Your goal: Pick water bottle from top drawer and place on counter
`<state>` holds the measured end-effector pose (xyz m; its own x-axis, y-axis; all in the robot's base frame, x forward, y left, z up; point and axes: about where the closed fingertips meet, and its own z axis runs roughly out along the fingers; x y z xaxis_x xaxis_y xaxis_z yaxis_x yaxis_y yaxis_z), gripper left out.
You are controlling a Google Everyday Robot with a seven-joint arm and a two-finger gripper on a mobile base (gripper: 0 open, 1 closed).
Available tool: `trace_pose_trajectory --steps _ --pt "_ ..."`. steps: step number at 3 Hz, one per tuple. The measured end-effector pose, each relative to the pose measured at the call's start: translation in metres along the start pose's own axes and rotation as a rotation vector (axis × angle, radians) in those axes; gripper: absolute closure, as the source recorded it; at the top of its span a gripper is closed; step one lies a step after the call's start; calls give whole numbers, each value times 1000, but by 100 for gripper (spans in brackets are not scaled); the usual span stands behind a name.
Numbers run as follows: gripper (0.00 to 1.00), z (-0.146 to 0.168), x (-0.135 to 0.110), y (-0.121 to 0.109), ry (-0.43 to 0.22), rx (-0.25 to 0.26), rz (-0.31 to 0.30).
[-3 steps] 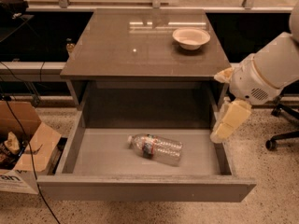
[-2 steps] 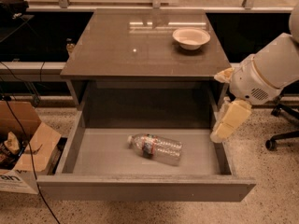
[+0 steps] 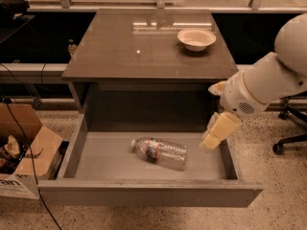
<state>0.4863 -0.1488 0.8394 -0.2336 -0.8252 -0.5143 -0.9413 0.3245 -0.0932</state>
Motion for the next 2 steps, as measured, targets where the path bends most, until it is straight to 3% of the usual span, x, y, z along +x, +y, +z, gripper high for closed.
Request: trace_pose_trajectory --steps 2 --pt "0 93 -3 4 -113 -67 114"
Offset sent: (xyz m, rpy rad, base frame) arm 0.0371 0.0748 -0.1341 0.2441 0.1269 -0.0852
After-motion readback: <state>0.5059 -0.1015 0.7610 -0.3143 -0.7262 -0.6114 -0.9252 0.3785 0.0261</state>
